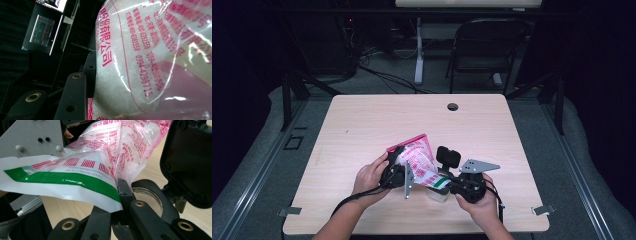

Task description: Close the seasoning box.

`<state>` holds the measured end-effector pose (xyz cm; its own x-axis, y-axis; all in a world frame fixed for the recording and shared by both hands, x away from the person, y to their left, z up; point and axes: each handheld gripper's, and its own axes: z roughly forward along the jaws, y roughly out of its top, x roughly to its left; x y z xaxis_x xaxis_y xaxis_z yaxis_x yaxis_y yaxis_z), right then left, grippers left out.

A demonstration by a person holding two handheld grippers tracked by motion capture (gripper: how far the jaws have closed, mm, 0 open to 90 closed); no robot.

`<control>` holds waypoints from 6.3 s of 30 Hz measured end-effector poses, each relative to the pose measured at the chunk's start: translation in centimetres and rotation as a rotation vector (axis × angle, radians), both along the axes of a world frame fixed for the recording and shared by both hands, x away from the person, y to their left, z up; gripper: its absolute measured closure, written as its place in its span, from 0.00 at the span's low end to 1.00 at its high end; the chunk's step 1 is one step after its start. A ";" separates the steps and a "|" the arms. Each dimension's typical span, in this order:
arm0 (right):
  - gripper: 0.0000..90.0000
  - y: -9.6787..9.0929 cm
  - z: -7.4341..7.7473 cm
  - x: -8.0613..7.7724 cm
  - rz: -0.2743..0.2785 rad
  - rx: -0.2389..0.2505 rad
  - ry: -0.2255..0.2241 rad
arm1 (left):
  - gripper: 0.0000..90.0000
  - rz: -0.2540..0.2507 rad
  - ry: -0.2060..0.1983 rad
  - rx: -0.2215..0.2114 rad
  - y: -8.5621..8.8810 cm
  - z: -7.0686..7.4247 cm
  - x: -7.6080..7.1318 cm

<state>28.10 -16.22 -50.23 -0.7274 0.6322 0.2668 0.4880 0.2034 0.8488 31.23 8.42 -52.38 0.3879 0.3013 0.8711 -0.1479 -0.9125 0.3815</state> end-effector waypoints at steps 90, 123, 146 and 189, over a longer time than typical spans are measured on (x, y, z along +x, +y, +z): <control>1.00 -0.5 -1.6 0.1 -0.035 -0.017 0.067 | 0.72 -0.006 -0.081 0.011 -0.9 1.1 -1.3; 1.00 -0.4 -1.9 0.1 -0.048 -0.038 0.060 | 0.72 -0.017 -0.121 0.026 -1.2 1.4 -1.9; 1.00 -0.4 -1.9 0.2 -0.045 -0.047 0.059 | 0.72 -0.017 -0.141 0.039 -1.3 1.8 -2.2; 1.00 -0.2 -2.0 0.2 -0.052 -0.042 0.056 | 0.72 -0.024 -0.169 0.036 -1.4 2.3 -2.5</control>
<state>28.34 -16.45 -52.19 -0.6782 0.6800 0.2787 0.5456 0.2118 0.8109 28.75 7.04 -50.12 0.2418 0.2613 0.9345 -0.2288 -0.9205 0.3166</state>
